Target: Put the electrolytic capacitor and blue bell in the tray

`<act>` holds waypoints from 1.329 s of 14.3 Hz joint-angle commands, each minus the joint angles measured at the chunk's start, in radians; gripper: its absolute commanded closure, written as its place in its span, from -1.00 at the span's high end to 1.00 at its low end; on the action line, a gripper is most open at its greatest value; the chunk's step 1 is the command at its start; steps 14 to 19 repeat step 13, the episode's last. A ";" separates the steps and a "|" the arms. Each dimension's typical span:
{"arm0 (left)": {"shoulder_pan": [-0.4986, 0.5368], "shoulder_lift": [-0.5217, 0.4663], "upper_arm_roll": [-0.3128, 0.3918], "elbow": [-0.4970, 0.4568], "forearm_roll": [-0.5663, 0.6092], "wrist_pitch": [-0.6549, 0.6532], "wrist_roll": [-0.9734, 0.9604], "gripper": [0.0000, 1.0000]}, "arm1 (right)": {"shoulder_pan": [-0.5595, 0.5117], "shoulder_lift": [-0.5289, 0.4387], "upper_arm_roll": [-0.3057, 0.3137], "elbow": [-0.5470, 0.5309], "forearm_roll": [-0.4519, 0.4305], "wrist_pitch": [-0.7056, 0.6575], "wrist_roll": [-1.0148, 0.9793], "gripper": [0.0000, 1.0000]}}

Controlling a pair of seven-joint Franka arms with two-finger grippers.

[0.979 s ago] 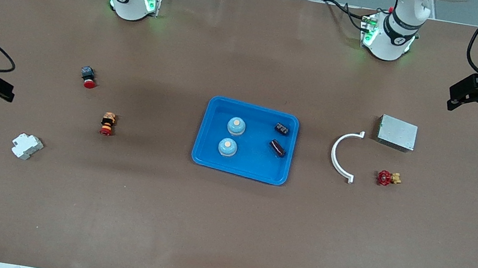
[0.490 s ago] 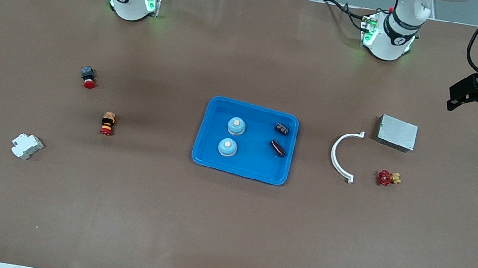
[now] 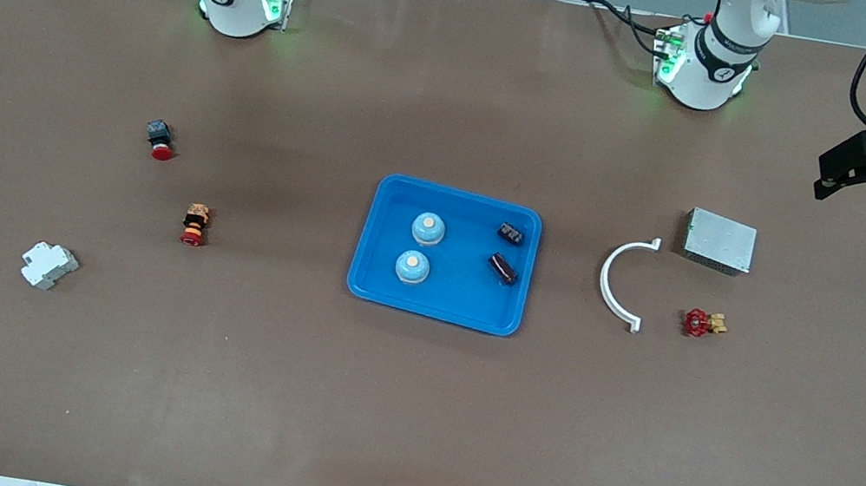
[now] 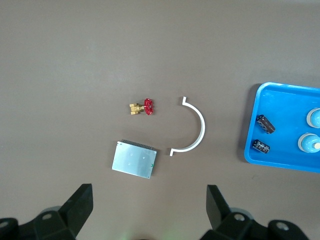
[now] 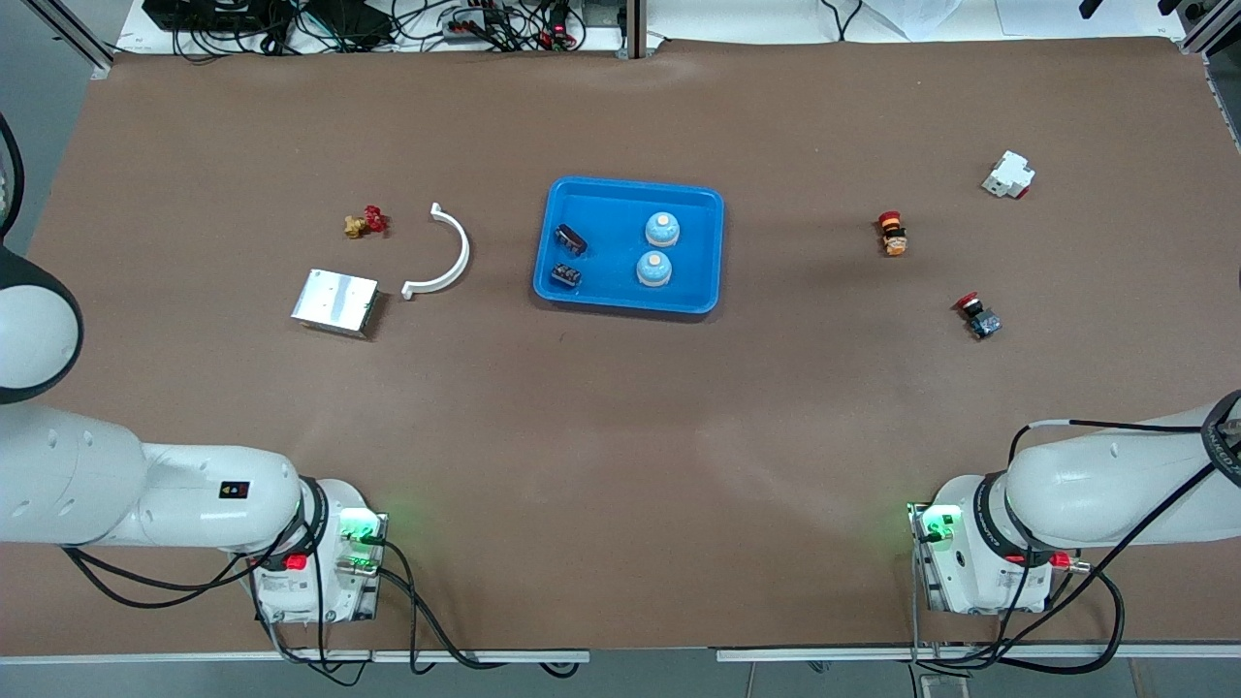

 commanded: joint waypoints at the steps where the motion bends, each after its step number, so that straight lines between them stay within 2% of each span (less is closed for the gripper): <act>1: 0.004 -0.014 0.000 0.009 0.013 -0.009 0.017 1.00 | -0.031 -0.043 0.015 -0.015 0.014 -0.037 0.007 1.00; 6: 0.005 -0.008 0.000 0.008 0.004 -0.011 0.020 1.00 | -0.033 -0.043 0.009 0.057 0.012 -0.123 -0.001 1.00; 19: 0.007 -0.006 0.000 0.008 0.002 -0.011 0.022 1.00 | -0.031 -0.044 0.010 0.058 0.032 -0.127 0.010 1.00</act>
